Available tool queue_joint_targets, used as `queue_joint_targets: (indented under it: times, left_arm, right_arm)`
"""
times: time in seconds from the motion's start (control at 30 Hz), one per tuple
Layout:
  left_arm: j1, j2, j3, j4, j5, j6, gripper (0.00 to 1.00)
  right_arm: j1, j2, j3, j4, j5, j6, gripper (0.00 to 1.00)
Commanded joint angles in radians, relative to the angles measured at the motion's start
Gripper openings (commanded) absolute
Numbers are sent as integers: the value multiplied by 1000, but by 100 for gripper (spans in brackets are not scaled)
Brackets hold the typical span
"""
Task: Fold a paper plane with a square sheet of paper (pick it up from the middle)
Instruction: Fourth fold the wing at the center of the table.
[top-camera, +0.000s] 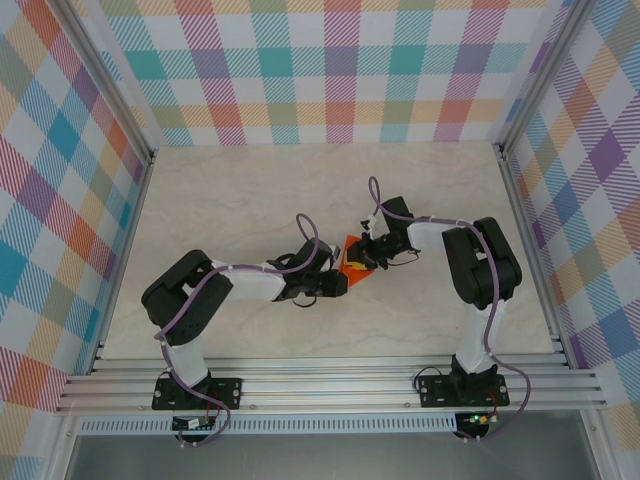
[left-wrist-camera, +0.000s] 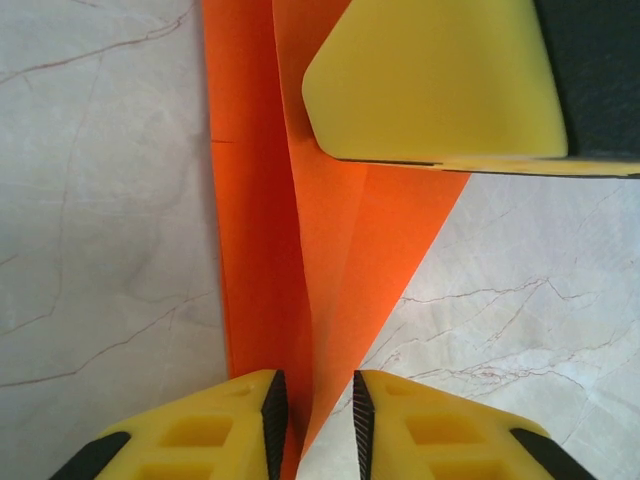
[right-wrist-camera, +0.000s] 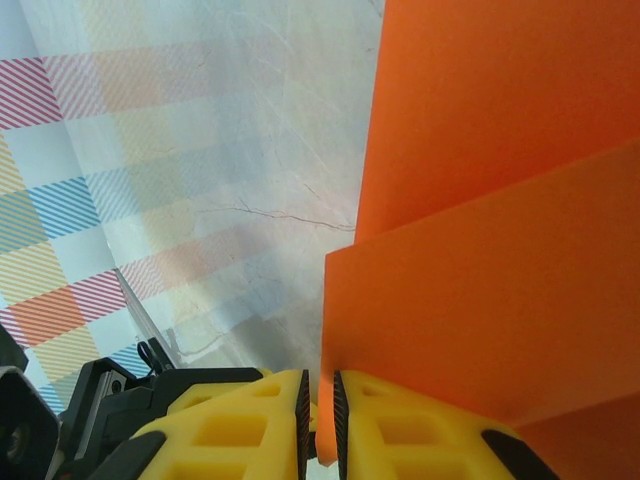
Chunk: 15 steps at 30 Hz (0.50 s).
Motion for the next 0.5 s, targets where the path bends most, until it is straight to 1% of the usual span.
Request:
queue_joint_targets:
  times: [0.0,0.13,0.33,0.47]
  left_arm:
    - [8,-15,-3,-108,-35,34,29]
    - [7,-38,-2,-117,-56,44,31]
    - [7,-44,9,-107,-56,48,34]
    - [7,-45,13,-116,-77,54,35]
  right_arm:
    - [4,10,29,-15,5,5,17]
    - [4,11,30,-22,7,0,17]
    - [4,10,30,-24,6,1,16]
    - [4,10,31,-26,7,-1,16]
